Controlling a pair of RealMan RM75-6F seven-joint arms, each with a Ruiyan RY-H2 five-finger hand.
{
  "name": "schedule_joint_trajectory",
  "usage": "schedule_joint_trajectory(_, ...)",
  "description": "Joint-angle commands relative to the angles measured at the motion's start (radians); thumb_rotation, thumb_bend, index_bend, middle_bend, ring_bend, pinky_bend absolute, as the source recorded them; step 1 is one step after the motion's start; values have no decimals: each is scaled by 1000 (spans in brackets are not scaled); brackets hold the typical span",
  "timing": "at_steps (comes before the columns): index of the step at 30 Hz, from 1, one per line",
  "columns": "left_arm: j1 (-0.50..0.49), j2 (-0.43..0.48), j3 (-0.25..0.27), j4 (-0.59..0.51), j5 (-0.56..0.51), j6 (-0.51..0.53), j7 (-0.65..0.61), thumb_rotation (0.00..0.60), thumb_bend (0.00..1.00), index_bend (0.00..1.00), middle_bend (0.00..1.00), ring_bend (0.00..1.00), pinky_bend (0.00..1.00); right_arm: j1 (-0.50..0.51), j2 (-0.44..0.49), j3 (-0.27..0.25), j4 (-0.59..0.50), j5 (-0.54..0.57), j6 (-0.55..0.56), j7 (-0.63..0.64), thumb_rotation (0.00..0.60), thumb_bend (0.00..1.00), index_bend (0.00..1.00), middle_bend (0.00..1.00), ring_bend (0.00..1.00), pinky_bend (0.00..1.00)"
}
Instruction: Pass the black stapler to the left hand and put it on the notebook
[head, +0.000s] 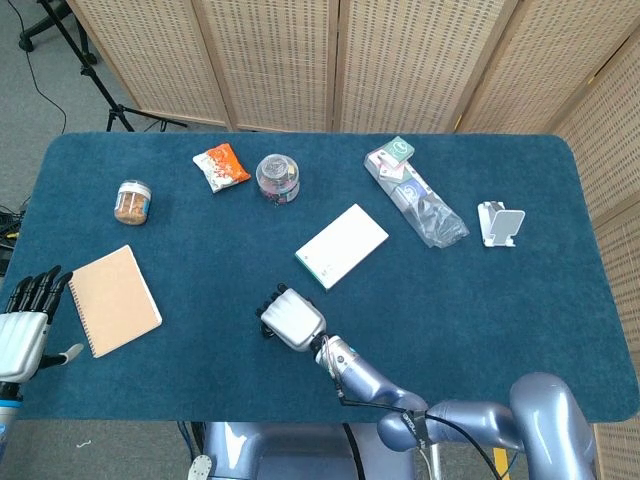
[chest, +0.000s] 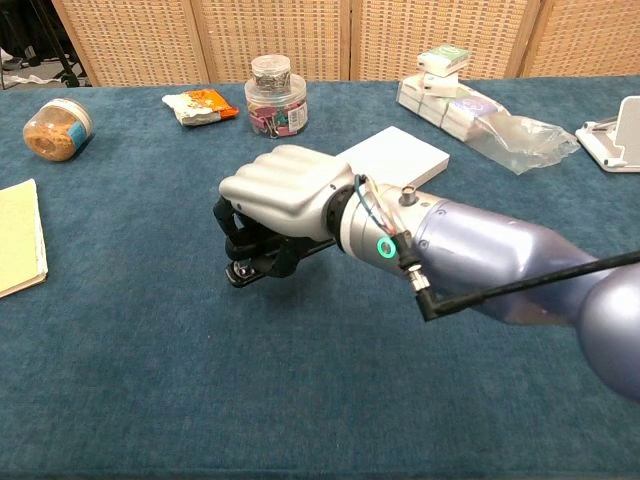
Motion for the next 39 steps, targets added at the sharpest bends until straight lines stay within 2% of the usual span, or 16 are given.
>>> schedule_joint_trajectory(1,0,2,-2,-2,-1,2,-5,600,0,0,0,0,0,22,-59,6,29,87,19,-78,600,827,546,565,462,307)
schedule_joint_trajectory(3,1,3,-3,-1,-1,5,-8,600,0,0,0,0,0,23,-65,4,33,97,25,-86,600,761,539,539,460,308)
schedule_joint_trajectory(4,3,5,-4,0,-4,6,-13,600,0,0,0,0,0,19,-64,1,33,115,22,-84,600,603,479,468,430,308)
schedule_joint_trajectory(5,3,6,-5,0,-6,5,-15,600,0,0,0,0,0,18,-54,0,20,135,8,-79,600,368,358,329,344,306)
schedule_joint_trajectory(6,2,8,-5,1,-8,4,-16,600,0,0,0,0,0,16,-43,4,1,160,-3,-74,600,218,261,222,259,291)
schedule_joint_trajectory(7,2,9,-6,0,-9,3,-17,600,0,0,0,0,0,14,-30,14,-25,190,-4,-70,600,57,121,88,128,252)
schedule_joint_trajectory(8,2,10,-6,-1,-9,3,-19,600,0,0,0,0,0,14,-20,22,-47,204,-2,-67,600,1,39,12,36,202)
schedule_joint_trajectory(10,2,11,-6,-3,-7,5,-24,600,0,0,0,0,0,14,4,32,-88,212,17,-70,600,0,1,0,0,144)
schedule_joint_trajectory(14,2,14,-6,-5,-7,3,-27,600,0,0,0,0,0,9,56,34,-175,212,62,-94,600,0,0,0,0,136)
schedule_joint_trajectory(19,-9,22,-3,-18,2,-15,-36,600,0,0,0,0,0,-40,214,-4,-388,177,176,-175,600,0,0,0,0,136)
schedule_joint_trajectory(23,-38,28,-10,-30,14,-47,-37,600,0,0,0,0,0,-107,343,-68,-503,104,266,-205,600,0,0,0,0,136)
schedule_joint_trajectory(26,-96,22,-22,-57,14,-127,-39,600,0,0,0,0,0,-226,502,-180,-564,-30,394,-184,600,0,0,0,0,131)
schedule_joint_trajectory(29,-133,28,-27,-89,-1,-190,-36,600,0,0,0,0,0,-295,583,-241,-559,-108,453,-121,600,0,0,0,0,105)
schedule_joint_trajectory(31,-184,30,-43,-114,-12,-258,-29,600,0,0,0,0,0,-371,674,-308,-527,-173,512,-43,600,0,0,0,0,98)
schedule_joint_trajectory(34,-259,19,-63,-106,4,-342,-59,600,0,0,0,0,0,-467,739,-367,-435,-247,591,91,600,0,0,0,0,98)
schedule_joint_trajectory(39,-333,-25,-75,-84,23,-410,-83,600,0,0,0,0,0,-576,740,-381,-304,-256,675,218,600,0,0,0,0,75)
